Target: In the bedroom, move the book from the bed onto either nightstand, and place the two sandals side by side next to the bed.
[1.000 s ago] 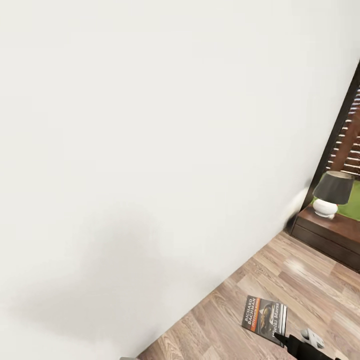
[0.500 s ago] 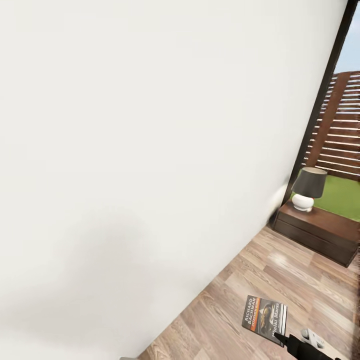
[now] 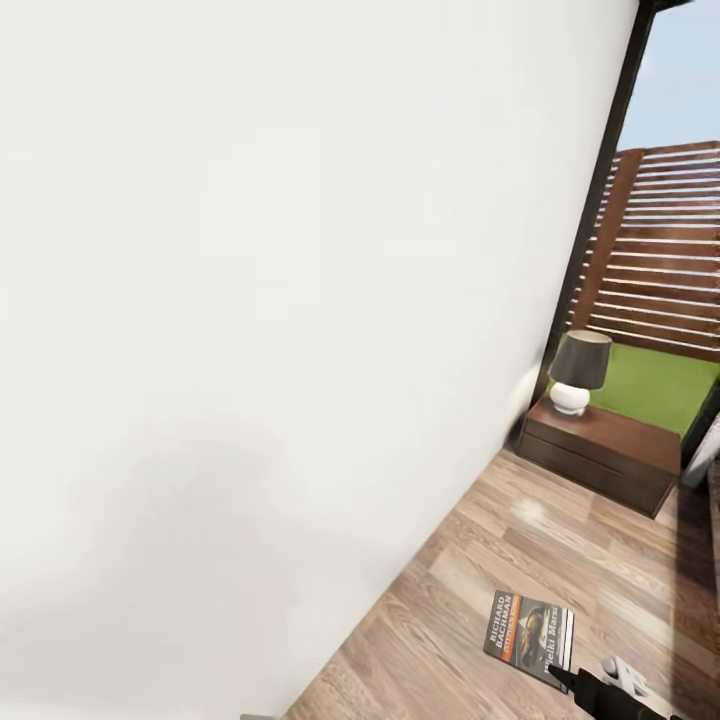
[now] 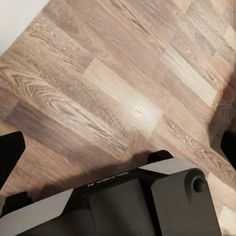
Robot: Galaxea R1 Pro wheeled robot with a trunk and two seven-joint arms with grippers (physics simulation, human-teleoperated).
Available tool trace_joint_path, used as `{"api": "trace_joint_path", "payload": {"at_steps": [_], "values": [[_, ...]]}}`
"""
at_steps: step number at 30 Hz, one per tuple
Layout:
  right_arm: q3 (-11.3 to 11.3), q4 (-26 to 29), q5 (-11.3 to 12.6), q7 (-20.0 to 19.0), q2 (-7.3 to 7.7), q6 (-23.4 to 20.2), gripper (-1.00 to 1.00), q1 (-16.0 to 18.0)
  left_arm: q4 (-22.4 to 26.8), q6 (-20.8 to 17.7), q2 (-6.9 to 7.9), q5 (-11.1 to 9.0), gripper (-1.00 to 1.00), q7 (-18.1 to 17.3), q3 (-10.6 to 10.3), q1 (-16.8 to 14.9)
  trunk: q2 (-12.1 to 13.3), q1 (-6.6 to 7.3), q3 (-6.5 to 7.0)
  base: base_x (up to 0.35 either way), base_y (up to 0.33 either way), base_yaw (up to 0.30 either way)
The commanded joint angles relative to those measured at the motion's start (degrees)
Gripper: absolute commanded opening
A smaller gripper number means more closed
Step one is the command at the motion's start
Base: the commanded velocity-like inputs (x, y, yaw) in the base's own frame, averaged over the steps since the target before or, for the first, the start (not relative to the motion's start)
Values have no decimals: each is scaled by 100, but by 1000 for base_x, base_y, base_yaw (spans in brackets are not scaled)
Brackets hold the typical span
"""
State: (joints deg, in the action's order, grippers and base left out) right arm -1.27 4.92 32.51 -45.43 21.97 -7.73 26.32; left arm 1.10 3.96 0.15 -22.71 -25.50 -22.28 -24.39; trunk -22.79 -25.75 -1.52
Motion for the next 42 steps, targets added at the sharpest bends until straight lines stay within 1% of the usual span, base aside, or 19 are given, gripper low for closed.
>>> {"api": "trace_joint_path", "payload": {"at_steps": [1,25,28,36,42], "values": [[-14,0,36,-18,1,-62,-100,6,-5,26,2,-41,100,-17,-49,-5,-13,-4,-13,4,0,-201],[-14,0,36,-18,1,-62,-100,6,-5,26,1,-41,100,-17,-49,-5,-13,-4,-13,0,0,-201],[-14,0,36,-18,1,-62,-100,5,-5,26,-1,-41,100,-17,-49,-5,-13,-4,-13,140,0,-201],[-14,0,36,-18,1,-62,-100,5,-5,26,0,-41,100,-17,-49,-5,-13,-4,-13,280,0,-201],[-14,0,36,-18,1,-62,-100,5,-5,26,1,-41,100,-17,-49,-5,-13,-4,-13,59,0,-201]]}}
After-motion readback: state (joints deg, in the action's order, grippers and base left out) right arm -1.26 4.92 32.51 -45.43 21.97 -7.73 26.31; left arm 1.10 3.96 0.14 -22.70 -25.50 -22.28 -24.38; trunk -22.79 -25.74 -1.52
